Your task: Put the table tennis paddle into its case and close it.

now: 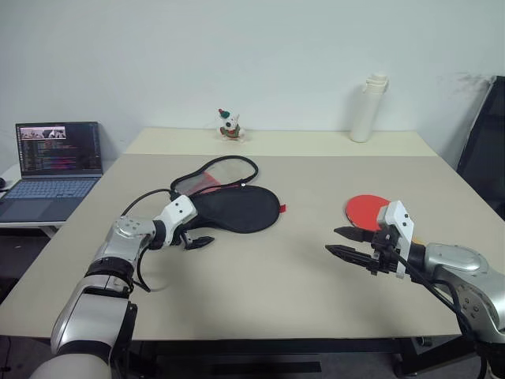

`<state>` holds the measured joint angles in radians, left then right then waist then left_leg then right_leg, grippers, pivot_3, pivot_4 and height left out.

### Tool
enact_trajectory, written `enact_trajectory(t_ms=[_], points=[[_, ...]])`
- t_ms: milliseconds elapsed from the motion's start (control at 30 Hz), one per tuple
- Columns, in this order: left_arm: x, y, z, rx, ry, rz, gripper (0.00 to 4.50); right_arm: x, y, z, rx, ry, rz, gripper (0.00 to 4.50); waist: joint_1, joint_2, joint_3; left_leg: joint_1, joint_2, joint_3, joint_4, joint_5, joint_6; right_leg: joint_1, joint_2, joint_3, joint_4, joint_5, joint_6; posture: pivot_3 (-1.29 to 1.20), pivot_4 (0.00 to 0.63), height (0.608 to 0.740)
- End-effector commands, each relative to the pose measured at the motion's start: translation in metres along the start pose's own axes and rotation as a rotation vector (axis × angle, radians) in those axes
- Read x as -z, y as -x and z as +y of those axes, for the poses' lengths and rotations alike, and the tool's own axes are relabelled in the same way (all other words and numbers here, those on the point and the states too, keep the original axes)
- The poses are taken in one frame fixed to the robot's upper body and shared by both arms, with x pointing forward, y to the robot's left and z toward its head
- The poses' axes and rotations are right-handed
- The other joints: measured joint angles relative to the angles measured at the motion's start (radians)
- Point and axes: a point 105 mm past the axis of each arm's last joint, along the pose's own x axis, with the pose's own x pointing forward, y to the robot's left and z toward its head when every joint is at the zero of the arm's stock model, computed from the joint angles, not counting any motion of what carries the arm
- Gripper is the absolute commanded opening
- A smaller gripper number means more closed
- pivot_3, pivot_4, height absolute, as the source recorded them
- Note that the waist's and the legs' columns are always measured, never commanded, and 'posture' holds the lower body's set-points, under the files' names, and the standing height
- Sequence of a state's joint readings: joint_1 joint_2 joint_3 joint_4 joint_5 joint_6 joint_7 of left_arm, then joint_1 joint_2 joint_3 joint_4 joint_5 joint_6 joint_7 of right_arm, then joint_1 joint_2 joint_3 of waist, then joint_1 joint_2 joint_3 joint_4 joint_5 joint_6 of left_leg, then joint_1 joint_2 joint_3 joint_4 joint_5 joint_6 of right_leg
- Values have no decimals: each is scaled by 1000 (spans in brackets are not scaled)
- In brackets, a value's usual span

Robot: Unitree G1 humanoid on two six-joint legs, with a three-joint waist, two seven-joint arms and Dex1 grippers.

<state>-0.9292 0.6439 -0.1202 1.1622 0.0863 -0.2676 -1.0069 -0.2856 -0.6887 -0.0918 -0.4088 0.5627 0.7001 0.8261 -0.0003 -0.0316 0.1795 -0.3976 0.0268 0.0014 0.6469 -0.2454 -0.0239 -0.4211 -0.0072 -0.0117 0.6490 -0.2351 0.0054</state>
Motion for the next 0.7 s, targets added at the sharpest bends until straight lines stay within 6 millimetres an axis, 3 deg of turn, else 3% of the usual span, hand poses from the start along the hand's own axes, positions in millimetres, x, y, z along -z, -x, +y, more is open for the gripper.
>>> enact_trajectory(t_ms=[33, 67, 167, 533, 700], points=[[2, -2, 0, -10, -9, 17, 4459, -9, 3, 2, 7, 29, -27, 2646, -1, 0, 0, 0, 0, 0, 0, 0, 0, 0, 0, 0, 1, 0, 0, 0, 150, 740], [3, -2, 0, -10, -7, 17, 4459, -8, 4, 1, 13, 28, -28, 2646, -1, 0, 0, 1, 0, 0, 1, 0, 0, 0, 0, 0, 1, 0, 0, 0, 150, 740], [8, 0, -3, 12, 4, 24, 3860, -8, 6, -1, 31, 27, -32, 2646, -1, 0, 0, 1, 0, 0, 1, 0, 0, 1, 0, 0, 2, 0, 0, 0, 150, 740], [21, 17, 2, -8, 76, 18, 21, -13, 10, -13, 97, 20, -62, 2646, -9, 0, 0, 5, 2, 2, 2, 0, 0, 0, 2, 2, 8, 0, 0, 0, 150, 740], [15, 11, -18, 105, 182, -38, 21, -14, 14, -16, 117, 30, -57, 2646, -9, 0, 0, 5, 2, 3, 2, 0, 0, 0, 3, 3, 8, 0, 0, 0, 150, 740]])
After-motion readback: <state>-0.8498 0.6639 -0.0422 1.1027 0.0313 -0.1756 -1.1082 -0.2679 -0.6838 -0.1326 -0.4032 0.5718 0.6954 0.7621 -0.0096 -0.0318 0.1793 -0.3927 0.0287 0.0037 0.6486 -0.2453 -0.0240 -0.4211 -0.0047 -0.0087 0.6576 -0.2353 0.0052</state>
